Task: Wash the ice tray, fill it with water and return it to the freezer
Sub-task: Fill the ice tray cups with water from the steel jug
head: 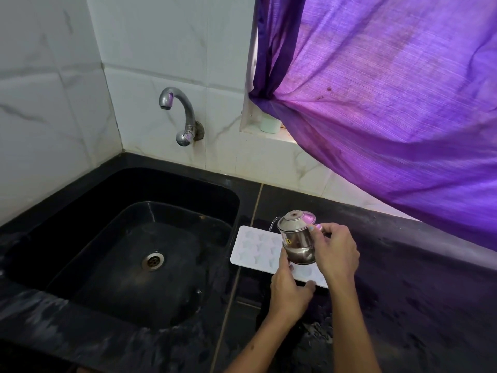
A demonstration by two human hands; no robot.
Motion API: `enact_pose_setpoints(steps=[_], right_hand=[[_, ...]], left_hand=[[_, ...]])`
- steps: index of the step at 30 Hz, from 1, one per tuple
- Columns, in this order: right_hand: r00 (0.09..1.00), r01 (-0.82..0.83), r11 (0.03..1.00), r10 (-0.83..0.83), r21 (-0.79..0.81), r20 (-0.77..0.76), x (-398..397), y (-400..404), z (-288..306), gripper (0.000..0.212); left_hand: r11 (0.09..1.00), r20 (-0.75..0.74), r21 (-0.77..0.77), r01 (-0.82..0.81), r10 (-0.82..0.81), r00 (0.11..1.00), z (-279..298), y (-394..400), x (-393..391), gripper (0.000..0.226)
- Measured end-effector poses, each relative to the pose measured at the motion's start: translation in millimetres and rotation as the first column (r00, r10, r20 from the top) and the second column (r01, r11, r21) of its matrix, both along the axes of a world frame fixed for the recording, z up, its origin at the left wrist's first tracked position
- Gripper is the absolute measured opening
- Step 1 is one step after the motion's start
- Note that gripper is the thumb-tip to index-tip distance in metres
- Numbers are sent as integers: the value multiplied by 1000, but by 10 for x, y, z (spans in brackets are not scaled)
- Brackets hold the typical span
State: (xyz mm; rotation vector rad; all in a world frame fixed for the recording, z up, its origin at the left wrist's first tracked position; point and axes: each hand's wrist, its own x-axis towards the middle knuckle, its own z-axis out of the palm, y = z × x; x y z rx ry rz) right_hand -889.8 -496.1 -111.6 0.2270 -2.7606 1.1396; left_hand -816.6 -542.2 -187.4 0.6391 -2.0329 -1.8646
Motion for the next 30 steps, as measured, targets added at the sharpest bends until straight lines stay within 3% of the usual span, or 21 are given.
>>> enact_pose_setpoints(steps=[9,21,30], right_hand=[[1000,3,1000,-3,4,2,11,-26,-7,25],[1000,-5,993,7,-115,18,53,-29,85,22],[999,-32,996,33,-79,16,98,-157,111,23]], left_hand=[[1000,-1,-8,3,-3,1000,19,-25,23,80],[999,-17,8,-36,36,999,62,-64,46,93],[996,-8,37,-79,80,997,71,-103,57,91]])
